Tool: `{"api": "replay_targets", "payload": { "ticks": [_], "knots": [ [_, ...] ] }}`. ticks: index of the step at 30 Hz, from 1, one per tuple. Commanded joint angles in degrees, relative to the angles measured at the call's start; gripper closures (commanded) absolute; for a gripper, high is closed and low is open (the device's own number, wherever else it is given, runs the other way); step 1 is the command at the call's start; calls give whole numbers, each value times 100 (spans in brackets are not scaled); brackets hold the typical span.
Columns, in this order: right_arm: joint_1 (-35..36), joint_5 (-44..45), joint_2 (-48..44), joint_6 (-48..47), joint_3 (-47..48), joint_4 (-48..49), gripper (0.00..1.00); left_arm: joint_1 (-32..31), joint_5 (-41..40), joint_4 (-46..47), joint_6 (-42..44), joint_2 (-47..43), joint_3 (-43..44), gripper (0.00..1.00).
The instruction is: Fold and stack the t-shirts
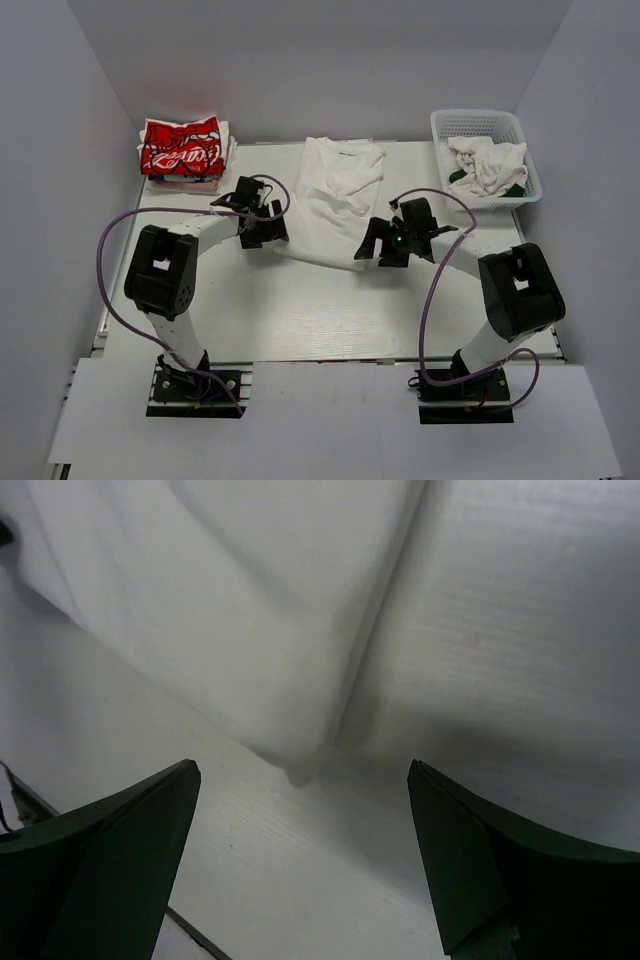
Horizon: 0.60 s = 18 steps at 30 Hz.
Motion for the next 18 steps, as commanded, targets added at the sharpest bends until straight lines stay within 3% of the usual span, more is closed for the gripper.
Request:
{"api": "replay_targets", "payload": {
  "ticks": [1,6,9,10,13,17,18],
  "knots": [
    [40,-636,-58,280,-260,761,9,42,110,336,-20,-409,-424,14],
    [111,-935,162,517,-445,946,18,42,828,573,-20,-163,-653,41],
    [190,-805,250,596,-480,998,22,-11,927,625,-20,-93,-785,62],
    [182,-787,320,596,-471,1007,22,-11,857,722,-20,-93,-890,77],
    [190,-787,531,561,-296,850,28,-11,804,723,-73,-145,-891,99],
    [243,-673,672,596,-260,779,44,-11,857,784,-73,-145,-943,100],
    [252,-594,707,596,-208,727,59,-11,857,784,-73,-145,-943,100]
  ]
}}
